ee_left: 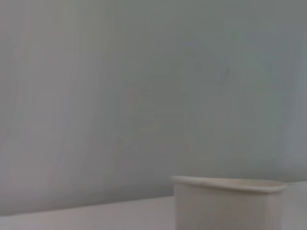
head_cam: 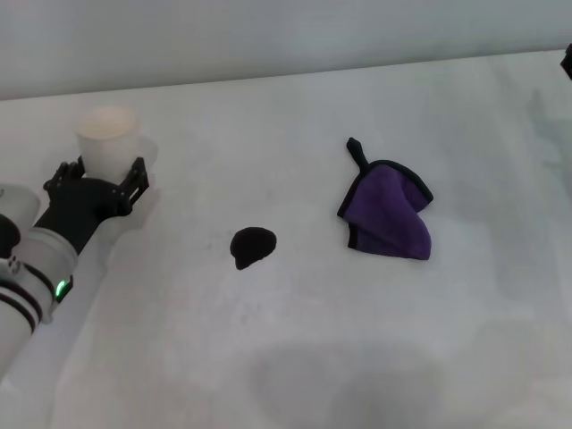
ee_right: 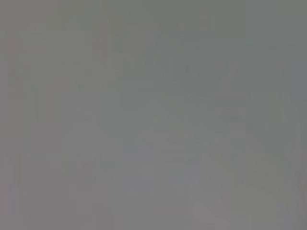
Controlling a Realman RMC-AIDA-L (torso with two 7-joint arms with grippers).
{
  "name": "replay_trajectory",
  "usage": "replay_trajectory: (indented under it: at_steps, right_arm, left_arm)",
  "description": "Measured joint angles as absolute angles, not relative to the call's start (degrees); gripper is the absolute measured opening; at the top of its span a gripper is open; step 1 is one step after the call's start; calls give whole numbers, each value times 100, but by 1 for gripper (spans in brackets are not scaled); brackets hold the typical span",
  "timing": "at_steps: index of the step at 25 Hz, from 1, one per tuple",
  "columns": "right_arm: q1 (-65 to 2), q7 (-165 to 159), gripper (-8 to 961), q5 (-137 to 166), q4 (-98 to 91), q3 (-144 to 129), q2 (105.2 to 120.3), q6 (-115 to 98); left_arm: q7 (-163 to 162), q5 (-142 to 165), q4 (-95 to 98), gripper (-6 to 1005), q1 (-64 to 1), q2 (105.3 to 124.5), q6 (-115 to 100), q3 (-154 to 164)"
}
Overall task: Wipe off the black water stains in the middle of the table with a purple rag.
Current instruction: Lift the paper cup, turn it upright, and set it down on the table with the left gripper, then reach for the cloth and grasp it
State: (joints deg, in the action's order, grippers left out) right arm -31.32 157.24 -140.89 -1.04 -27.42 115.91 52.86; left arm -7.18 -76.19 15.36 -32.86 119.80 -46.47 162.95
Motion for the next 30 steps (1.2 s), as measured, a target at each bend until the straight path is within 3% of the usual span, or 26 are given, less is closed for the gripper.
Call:
replay_trajectory:
  at_steps: [21,30]
  right_arm:
    - [-3116,15724,821,-14081,146,-2833,11609,5404]
    - [-3073,15724,820,-14080,272,-2944,11611,5737]
  left_arm:
    - [-421,-7271,1649,785,-2813,11977,-4660,16295]
    - [-342,-7250,1767,876,-2587,11970,-4775,16291]
